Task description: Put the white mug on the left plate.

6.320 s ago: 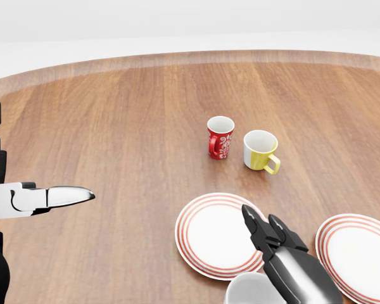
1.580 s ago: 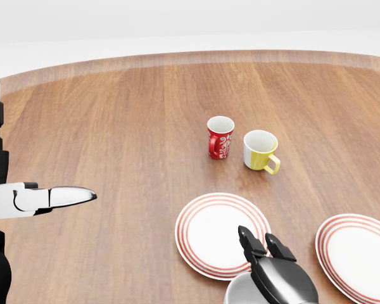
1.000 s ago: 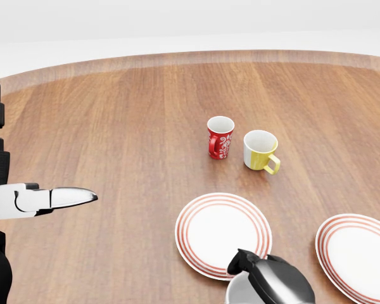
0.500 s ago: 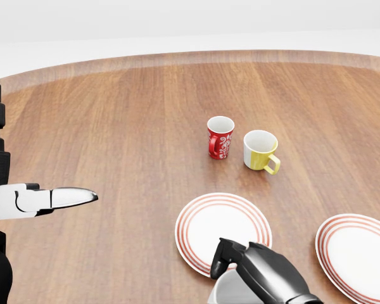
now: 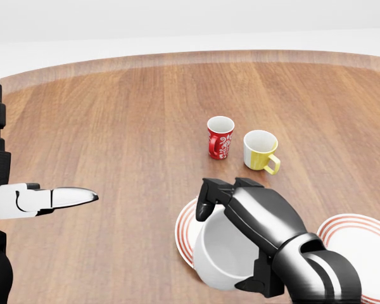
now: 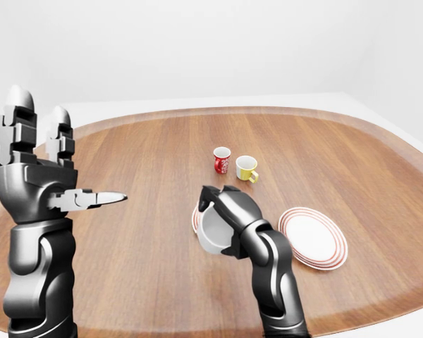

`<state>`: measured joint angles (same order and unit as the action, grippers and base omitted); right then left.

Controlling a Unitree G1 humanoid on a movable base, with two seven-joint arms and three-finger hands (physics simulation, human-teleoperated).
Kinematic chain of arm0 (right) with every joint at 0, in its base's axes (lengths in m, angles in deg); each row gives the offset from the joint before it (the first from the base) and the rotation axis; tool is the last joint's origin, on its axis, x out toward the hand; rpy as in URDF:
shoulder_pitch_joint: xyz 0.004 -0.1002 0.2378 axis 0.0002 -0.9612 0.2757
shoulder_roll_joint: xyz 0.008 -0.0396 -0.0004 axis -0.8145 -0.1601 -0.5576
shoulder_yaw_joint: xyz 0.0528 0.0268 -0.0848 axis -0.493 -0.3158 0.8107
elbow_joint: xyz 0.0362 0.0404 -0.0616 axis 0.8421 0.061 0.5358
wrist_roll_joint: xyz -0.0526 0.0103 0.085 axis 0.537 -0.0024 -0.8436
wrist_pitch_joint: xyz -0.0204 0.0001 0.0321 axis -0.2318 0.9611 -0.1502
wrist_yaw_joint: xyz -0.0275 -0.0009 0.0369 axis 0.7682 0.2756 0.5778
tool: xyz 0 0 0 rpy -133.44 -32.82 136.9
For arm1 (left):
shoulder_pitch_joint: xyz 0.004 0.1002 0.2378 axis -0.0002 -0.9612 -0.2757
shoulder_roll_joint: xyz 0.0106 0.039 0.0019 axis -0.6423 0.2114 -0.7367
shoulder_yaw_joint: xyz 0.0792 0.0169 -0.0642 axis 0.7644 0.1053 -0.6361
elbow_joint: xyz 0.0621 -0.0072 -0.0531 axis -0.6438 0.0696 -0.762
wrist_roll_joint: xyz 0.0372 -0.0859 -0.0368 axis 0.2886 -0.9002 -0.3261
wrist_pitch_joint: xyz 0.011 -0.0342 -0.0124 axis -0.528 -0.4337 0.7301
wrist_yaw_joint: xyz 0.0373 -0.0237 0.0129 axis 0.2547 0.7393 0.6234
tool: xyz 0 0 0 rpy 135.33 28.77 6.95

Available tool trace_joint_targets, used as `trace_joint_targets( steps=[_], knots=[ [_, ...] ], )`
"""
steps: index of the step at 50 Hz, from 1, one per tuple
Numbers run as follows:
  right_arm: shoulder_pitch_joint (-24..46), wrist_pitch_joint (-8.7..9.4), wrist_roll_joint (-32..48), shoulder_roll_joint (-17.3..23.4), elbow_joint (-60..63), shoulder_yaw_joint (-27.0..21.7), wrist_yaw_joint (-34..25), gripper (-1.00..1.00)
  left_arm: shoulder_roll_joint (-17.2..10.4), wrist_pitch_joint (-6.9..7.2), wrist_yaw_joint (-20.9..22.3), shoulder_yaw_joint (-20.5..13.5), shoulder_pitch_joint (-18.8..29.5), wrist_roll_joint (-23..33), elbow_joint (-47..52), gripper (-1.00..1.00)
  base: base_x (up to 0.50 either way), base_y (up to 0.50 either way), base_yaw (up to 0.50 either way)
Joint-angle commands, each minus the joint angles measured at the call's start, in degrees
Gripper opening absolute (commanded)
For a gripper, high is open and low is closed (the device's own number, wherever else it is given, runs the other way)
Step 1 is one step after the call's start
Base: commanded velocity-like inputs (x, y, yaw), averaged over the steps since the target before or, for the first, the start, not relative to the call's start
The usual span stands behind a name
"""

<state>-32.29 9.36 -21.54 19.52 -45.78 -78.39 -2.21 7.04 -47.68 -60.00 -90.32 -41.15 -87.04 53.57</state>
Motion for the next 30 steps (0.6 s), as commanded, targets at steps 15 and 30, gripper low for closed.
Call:
trace_joint_targets(
  steps=[15,30],
  knots=[
    [32.38,-0.02,-3.47,4.50,-47.52,-4.14,8.06,-1.00,0.06,0.00,0.04,0.12,0.07,0.16,0.05,0.99,0.00,0.00,0.00],
    [52.24,-10.02,-4.76,6.14,-91.35,-2.43,29.08,-1.00,0.08,0.00,-0.02,0.14,-0.03,0.09,0.00,0.98,0.00,0.00,0.00]
  ],
)
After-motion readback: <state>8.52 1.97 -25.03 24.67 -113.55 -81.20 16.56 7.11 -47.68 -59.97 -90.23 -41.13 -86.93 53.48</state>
